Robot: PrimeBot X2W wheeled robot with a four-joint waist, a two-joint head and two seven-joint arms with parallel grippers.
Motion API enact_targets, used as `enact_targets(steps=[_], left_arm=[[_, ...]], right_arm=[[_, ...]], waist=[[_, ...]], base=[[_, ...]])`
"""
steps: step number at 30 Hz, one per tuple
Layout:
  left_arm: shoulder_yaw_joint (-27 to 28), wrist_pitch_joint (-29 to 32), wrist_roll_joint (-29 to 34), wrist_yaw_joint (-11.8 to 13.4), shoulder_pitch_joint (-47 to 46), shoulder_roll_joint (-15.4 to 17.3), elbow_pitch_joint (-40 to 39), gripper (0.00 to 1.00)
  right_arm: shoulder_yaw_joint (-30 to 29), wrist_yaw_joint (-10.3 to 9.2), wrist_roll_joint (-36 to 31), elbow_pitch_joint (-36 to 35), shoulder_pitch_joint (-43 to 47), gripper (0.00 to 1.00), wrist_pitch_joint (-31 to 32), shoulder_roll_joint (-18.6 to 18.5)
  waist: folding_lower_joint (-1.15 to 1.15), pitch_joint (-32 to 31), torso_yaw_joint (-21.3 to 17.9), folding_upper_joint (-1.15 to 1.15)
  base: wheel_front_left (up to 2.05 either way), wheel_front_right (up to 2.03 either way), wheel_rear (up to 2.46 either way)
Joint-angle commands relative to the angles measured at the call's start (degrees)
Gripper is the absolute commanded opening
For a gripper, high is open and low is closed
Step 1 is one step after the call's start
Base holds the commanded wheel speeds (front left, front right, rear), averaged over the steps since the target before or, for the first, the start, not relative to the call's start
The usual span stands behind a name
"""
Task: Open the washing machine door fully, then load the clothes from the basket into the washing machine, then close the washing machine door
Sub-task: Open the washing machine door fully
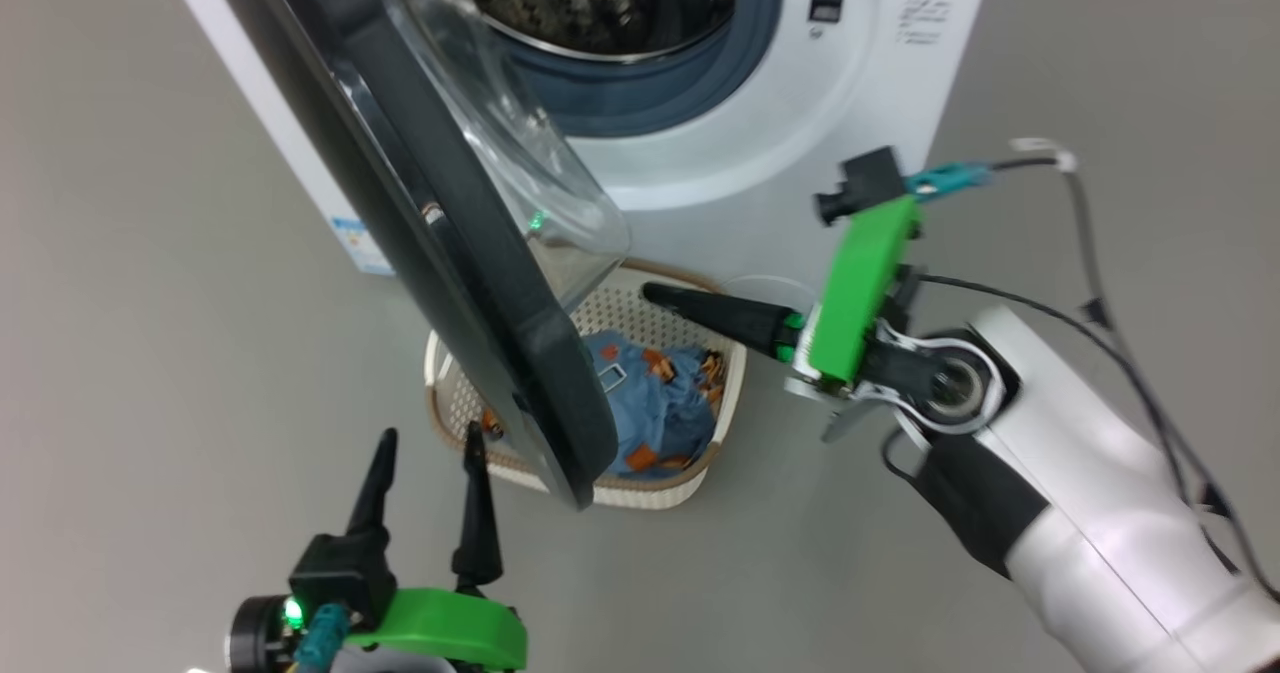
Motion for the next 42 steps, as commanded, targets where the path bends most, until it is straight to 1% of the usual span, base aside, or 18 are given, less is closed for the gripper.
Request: enact_targets(steps=[1,5,6,9,12,15,18,21,23,25,28,33,37,38,39,40,42], left_arm=[[3.1,-0.4,1.1,-0.6,0.0,0.7,-0.8,1.00],[5.1,-0.4,1.7,-1.5,0.8,0.7,-0.6,1.00],[5.1,-0.4,1.7,-1.5,0.8,0.7,-0.6,1.00],[6.7,-0.4,2.3,-2.4,1.7,0.7,-0.4,1.00],[8.6,-0.4,2.9,-3.7,2.7,0.7,-0.4,1.00],[10.7,-0.4,3.9,-4.8,4.0,0.7,-0.4,1.00],[12.6,-0.4,4.5,-5.9,5.4,0.7,-0.4,1.00],[14.5,-0.4,4.9,-7.1,6.8,0.7,-0.6,1.00],[15.7,-0.4,5.1,-7.7,7.5,0.7,-0.8,1.00],[16.5,-0.4,5.3,-8.2,8.2,0.7,-1.2,1.00],[17.7,-0.4,5.5,-9.0,9.2,0.7,-1.6,1.00],[18.9,-0.4,5.5,-9.5,10.1,0.7,-2.0,1.00],[19.0,-0.4,5.0,-9.6,10.6,0.7,-2.2,1.00],[19.0,-0.4,4.9,-9.6,10.7,0.7,-2.3,1.00],[18.9,-0.4,4.8,-9.6,10.7,0.7,-2.3,1.00],[18.9,-0.4,4.7,-9.7,10.8,0.7,-2.3,1.00],[18.8,-0.4,4.6,-9.9,10.9,0.7,-2.4,1.00]], right_arm=[[0.4,0.10,-4.3,-5.4,2.6,0.00,-4.6,-1.4],[2.1,0.10,-14.5,-13.0,7.3,0.00,-16.2,-7.1],[2.1,0.10,-14.5,-13.0,7.3,0.00,-16.2,-7.1],[3.0,0.10,-21.3,-16.2,11.6,0.00,-25.2,-10.9],[2.5,0.10,-27.1,-17.1,16.0,0.00,-33.8,-13.9],[1.1,0.10,-32.8,-17.1,20.5,0.00,-40.6,-15.5],[-2.2,0.10,-38.2,-16.6,24.6,0.00,-45.1,-15.6],[-7.9,0.10,-44.4,-16.8,28.5,0.00,-47.5,-14.1],[-12.2,0.10,-49.8,-17.9,31.2,0.00,-48.2,-12.7],[-16.7,0.10,-54.3,-19.5,34.3,0.00,-48.5,-10.3],[-21.8,0.10,-60.4,-23.3,38.9,0.00,-47.7,-6.6],[-28.1,0.10,-67.9,-30.6,45.4,0.00,-45.6,-0.7],[-30.7,0.10,-72.8,-34.9,49.4,0.00,-44.0,1.9],[-31.6,0.10,-73.6,-35.7,50.1,0.19,-43.8,2.5],[-32.3,0.10,-74.6,-36.4,50.6,0.58,-43.8,3.0],[-33.0,0.10,-75.4,-36.9,51.1,1.00,-43.9,3.3],[-34.2,0.10,-76.1,-37.4,51.8,1.00,-43.6,4.2]], waist=[[0.00,-2.4,-2.2,0.00],[0.00,-4.3,-3.8,0.00],[0.00,-4.3,-3.8,0.00],[0.00,-5.9,-5.1,0.00],[0.00,-7.5,-6.4,0.00],[0.00,-9.0,-7.9,0.00],[0.00,-10.2,-9.5,0.00],[0.00,-11.1,-11.1,0.00],[0.00,-11.5,-11.9,0.00],[0.00,-11.9,-12.8,0.00],[0.00,-12.2,-14.0,0.00],[0.00,-12.7,-15.5,0.00],[0.00,-12.8,-16.1,0.00],[0.00,-12.9,-16.2,0.00],[0.00,-12.9,-16.3,0.00],[0.00,-12.9,-16.4,0.00],[0.00,-12.8,-16.5,0.00]], base=[[0.00,0.00,0.00],[0.00,0.00,0.00],[0.00,0.00,0.00],[0.00,0.00,0.00],[0.00,0.00,0.00],[0.00,0.00,0.00],[0.00,0.00,0.00],[0.00,0.00,0.00],[0.00,0.00,0.00],[0.00,0.00,0.00],[0.00,0.00,0.00],[0.00,0.00,0.00],[0.00,0.00,0.00],[0.00,0.00,0.00],[0.00,0.00,0.00],[0.00,0.00,0.00],[0.00,0.00,0.00]])
